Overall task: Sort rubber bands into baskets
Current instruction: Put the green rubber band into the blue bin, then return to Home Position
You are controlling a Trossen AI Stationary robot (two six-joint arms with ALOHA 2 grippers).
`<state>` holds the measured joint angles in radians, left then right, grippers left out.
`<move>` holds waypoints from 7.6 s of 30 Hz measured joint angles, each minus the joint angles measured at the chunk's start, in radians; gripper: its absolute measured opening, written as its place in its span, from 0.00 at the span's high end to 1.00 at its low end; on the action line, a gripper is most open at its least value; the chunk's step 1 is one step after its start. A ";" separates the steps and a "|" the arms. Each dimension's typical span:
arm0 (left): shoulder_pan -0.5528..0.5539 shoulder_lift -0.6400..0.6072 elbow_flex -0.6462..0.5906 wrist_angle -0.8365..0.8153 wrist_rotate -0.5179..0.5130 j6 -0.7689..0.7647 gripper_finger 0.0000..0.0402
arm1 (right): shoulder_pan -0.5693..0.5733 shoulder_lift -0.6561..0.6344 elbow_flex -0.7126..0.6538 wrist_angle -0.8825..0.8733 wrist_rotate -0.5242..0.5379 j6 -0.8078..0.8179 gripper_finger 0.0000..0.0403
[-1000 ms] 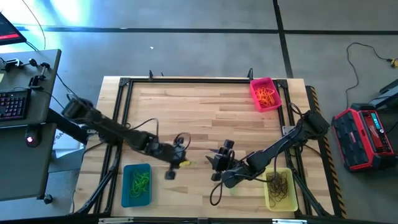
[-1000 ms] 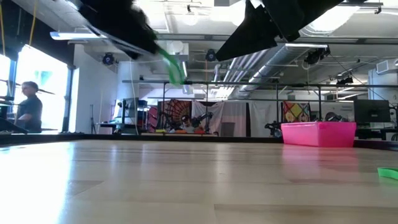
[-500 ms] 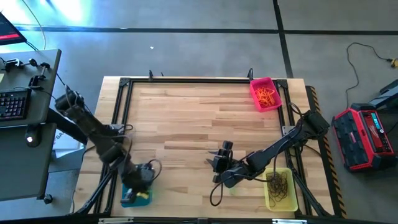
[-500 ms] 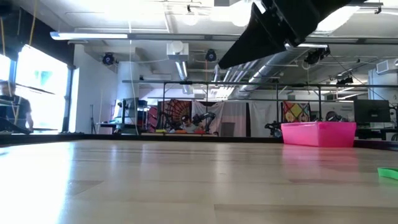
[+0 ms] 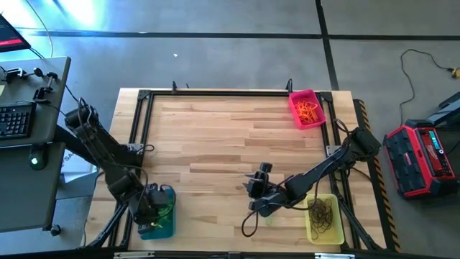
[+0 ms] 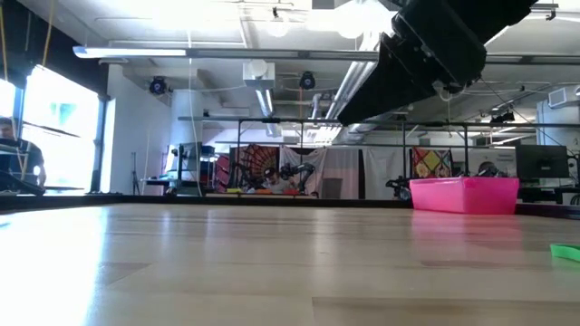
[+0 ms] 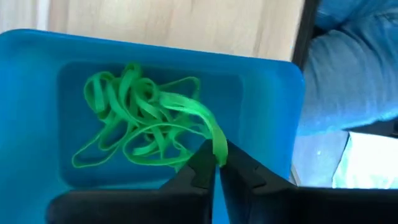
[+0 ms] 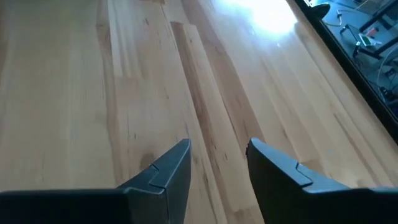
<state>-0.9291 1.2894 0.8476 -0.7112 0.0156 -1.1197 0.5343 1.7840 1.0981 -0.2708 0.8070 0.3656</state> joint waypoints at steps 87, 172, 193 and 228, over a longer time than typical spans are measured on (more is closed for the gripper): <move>0.610 0.266 -0.013 0.936 -0.165 0.780 0.56 | 0.034 0.102 0.251 -0.050 0.118 -0.338 1.00; -0.083 0.121 -0.161 0.212 -0.224 -0.076 1.00 | 0.035 0.101 0.251 -0.267 0.264 -0.049 1.00; -0.079 0.121 -0.126 0.181 -0.156 -0.152 0.80 | 0.020 0.101 0.229 -0.288 0.232 -0.018 1.00; 0.171 -0.226 -0.080 0.133 -0.216 0.454 0.84 | -0.219 0.093 0.025 0.142 -0.404 -0.432 1.00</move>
<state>-0.7584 1.0638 0.7677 -0.5781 -0.2003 -0.6659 0.3157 1.8767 1.1233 -0.1289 0.4032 -0.0668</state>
